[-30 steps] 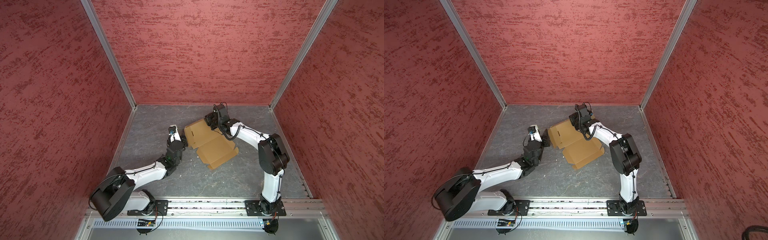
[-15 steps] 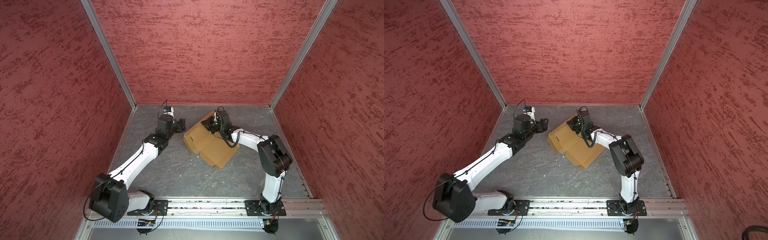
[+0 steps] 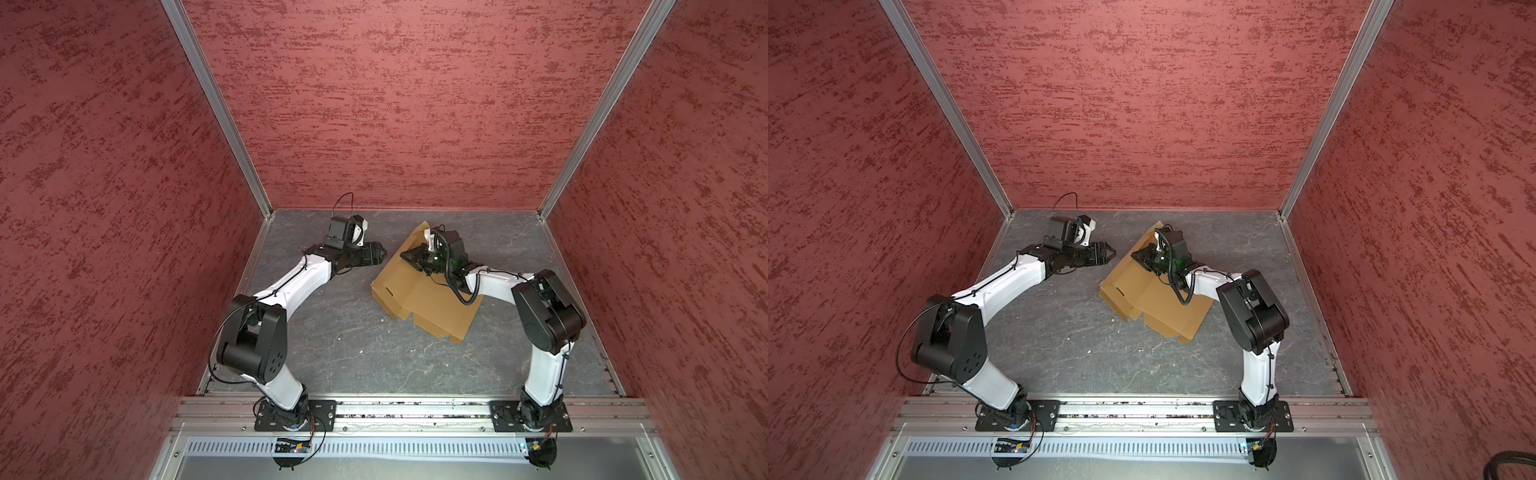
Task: Fold the paper box
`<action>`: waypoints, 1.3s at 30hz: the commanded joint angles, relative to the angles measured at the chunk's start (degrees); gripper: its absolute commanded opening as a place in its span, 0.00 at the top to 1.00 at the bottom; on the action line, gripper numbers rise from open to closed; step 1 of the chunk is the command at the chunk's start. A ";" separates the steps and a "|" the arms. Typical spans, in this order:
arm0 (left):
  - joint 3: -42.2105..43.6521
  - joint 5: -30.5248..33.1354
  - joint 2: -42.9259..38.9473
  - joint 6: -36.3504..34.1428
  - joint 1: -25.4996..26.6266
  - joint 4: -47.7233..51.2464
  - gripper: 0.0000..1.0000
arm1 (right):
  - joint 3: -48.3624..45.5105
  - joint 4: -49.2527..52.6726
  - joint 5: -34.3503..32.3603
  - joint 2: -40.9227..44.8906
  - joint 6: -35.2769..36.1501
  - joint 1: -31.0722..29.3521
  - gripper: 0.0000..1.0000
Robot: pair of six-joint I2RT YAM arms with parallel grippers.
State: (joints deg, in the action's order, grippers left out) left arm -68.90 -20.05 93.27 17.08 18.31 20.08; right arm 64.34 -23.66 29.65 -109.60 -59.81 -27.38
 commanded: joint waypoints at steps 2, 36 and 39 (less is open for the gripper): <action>-1.41 -4.12 -0.82 -0.56 -0.16 1.53 0.20 | -0.29 -5.26 4.58 2.78 3.95 0.46 0.93; -5.89 -6.64 3.39 -0.93 5.51 8.82 0.28 | -6.77 -20.53 20.22 0.79 -0.15 5.50 0.93; -6.02 -7.19 4.17 -0.48 5.94 8.09 0.29 | -6.93 -20.80 20.22 0.51 -0.42 5.49 0.93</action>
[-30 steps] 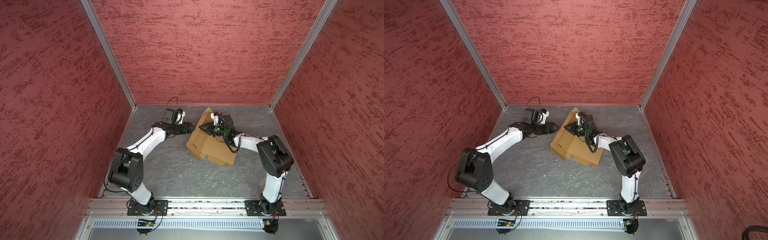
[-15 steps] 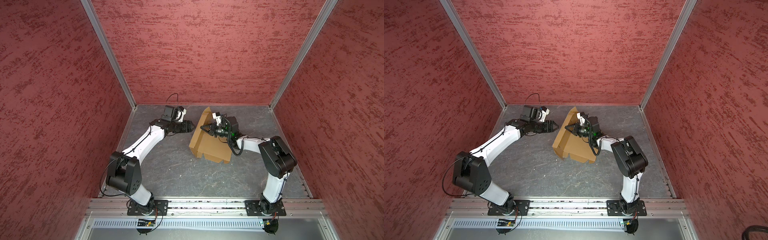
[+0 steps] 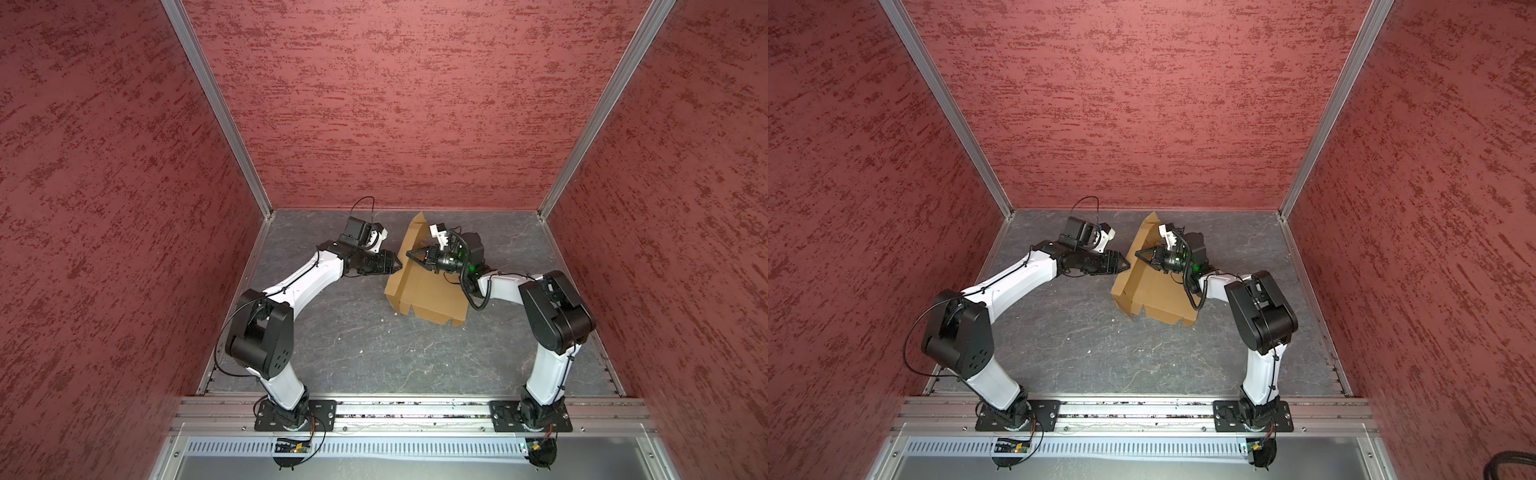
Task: Fold the paper box
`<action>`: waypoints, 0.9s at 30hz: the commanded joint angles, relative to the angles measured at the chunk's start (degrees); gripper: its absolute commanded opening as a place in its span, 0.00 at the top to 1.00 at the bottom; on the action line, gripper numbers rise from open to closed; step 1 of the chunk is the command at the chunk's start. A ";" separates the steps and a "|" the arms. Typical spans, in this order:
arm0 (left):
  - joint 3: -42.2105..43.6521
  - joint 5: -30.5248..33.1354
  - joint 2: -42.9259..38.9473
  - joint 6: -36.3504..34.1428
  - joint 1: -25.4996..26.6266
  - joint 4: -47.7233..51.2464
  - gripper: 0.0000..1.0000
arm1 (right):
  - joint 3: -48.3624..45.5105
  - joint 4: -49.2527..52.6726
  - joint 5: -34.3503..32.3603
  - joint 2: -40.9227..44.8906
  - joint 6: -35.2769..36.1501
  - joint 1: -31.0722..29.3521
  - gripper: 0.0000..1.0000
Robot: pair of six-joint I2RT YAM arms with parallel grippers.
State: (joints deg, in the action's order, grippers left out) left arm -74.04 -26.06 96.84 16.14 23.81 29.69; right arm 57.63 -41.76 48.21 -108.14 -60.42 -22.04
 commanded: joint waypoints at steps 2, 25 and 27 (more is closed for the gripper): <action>-1.10 -1.70 1.05 0.65 0.78 -1.57 0.30 | -0.23 -2.76 1.53 -1.18 0.00 0.19 0.93; -8.20 10.42 5.10 -3.32 7.42 8.73 0.36 | 1.63 -1.52 0.14 -1.98 -0.69 0.16 0.93; -8.49 11.96 5.45 -3.40 7.73 9.35 0.38 | 1.68 -1.88 0.04 -1.95 -1.01 0.17 0.93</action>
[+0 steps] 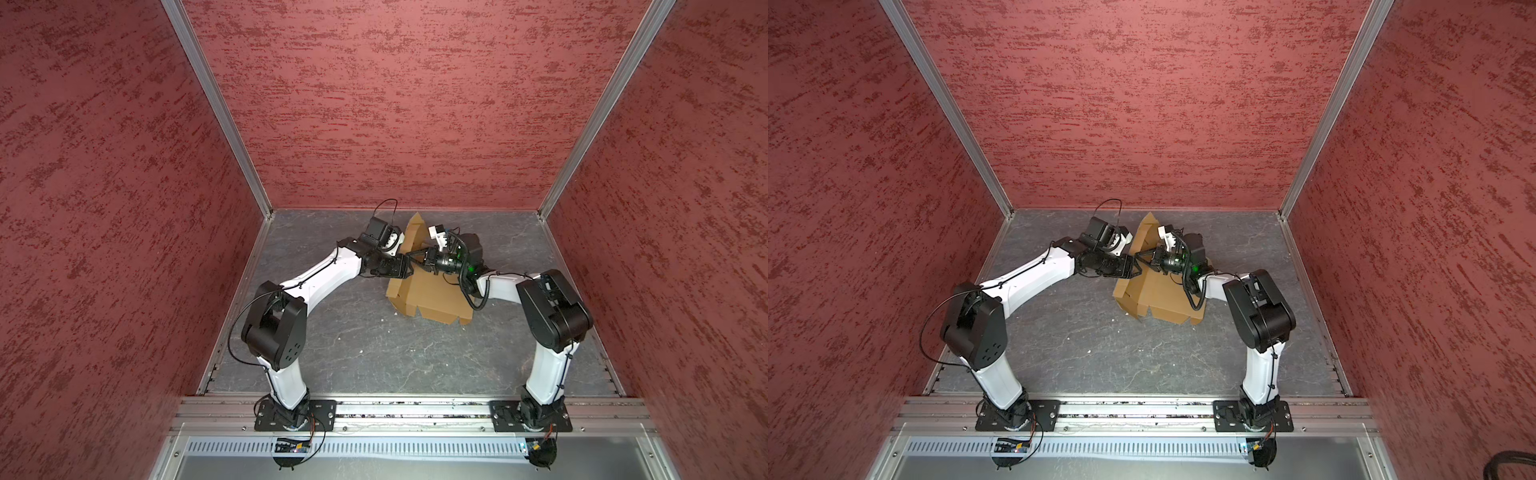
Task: Fold the paper box
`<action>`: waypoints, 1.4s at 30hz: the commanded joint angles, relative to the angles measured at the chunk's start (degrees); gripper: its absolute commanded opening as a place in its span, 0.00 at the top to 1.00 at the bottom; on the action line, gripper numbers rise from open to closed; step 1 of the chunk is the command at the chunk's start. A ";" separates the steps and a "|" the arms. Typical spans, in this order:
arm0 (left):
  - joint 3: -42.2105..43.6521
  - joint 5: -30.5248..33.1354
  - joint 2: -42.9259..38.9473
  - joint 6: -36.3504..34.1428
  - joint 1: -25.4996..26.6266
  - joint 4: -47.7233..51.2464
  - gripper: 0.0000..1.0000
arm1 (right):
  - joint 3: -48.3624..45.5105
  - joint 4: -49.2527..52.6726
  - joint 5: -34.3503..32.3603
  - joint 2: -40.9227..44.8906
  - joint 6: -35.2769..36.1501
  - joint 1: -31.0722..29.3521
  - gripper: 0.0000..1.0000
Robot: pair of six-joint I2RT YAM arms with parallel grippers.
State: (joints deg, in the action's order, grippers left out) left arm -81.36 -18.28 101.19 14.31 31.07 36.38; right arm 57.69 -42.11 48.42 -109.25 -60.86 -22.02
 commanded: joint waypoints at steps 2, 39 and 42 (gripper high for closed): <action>-1.50 5.45 1.27 -1.71 0.91 3.21 0.42 | 1.61 -1.74 -0.35 -0.81 -0.81 0.14 0.93; -7.35 16.40 3.87 -3.65 4.68 8.68 0.68 | 2.35 0.27 -1.74 -0.08 -0.33 0.18 0.88; -8.09 17.94 4.26 -3.89 5.28 9.30 0.69 | 2.34 0.27 -1.76 -0.09 -0.44 0.05 0.89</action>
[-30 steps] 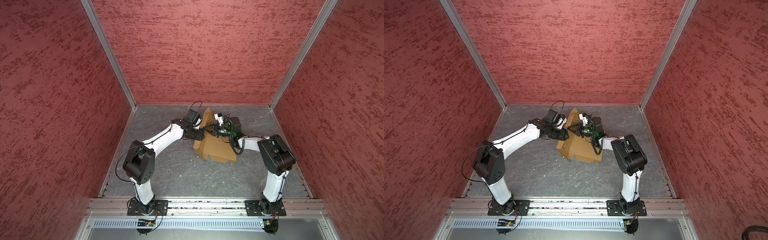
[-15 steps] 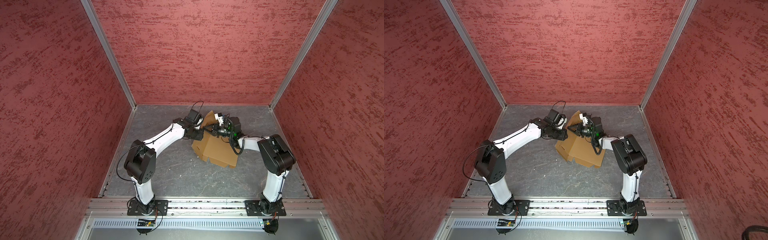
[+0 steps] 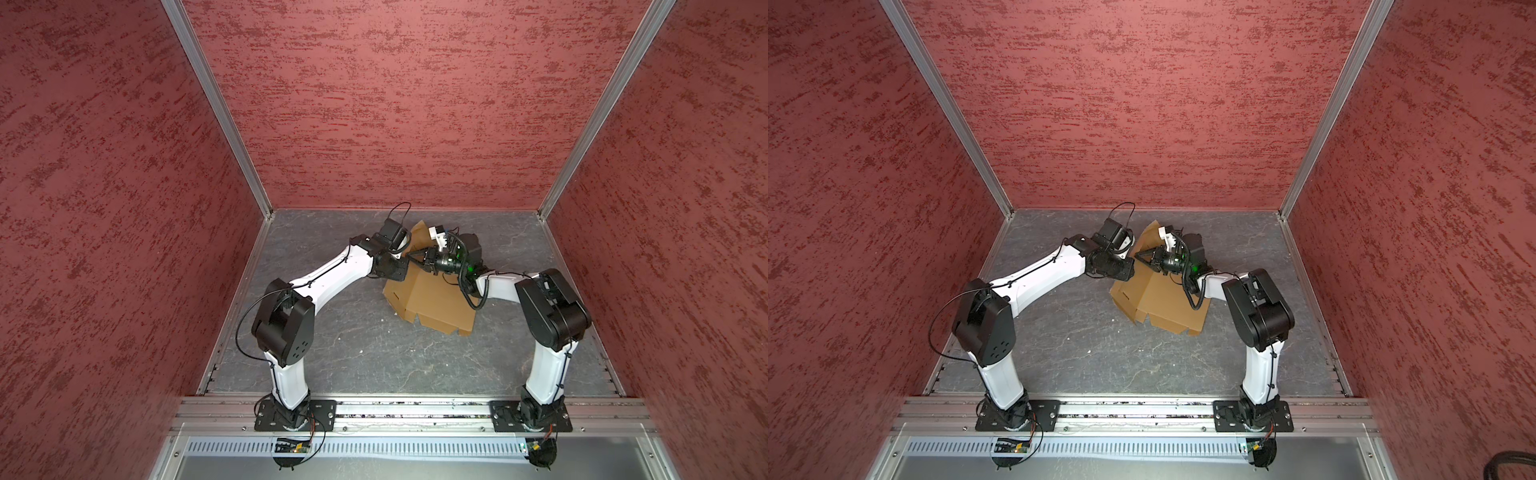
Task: Fold the paper box
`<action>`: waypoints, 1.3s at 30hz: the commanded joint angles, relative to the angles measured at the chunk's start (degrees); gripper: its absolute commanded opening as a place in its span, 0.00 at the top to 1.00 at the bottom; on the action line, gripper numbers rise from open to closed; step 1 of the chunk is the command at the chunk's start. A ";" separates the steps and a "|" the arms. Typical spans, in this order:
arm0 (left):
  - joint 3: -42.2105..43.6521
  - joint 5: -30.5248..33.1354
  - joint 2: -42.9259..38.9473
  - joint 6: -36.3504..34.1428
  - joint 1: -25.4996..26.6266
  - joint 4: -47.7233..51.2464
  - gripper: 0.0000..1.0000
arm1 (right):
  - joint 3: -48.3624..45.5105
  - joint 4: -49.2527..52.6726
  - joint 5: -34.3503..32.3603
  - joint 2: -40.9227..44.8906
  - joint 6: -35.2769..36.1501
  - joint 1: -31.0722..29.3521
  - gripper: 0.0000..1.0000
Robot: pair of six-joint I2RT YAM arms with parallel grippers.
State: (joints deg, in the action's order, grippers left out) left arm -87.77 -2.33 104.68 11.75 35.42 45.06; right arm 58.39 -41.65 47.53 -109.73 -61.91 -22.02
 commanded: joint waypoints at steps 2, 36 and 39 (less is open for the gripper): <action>-2.21 3.17 0.87 -1.55 1.31 1.06 0.72 | 1.64 -0.09 -0.86 0.44 0.74 0.09 0.89; -6.83 21.25 2.97 -5.85 7.24 2.81 0.51 | 3.50 9.61 -8.30 3.49 0.34 0.05 0.91; -5.98 19.46 0.53 -6.04 5.40 1.52 0.42 | 3.00 8.25 -10.30 3.99 -1.57 -0.02 0.93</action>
State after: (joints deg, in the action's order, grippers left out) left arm -94.39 18.63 108.90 6.17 42.57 48.88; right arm 62.08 -30.04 40.47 -108.09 -61.69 -22.02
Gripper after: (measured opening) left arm 0.568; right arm 0.078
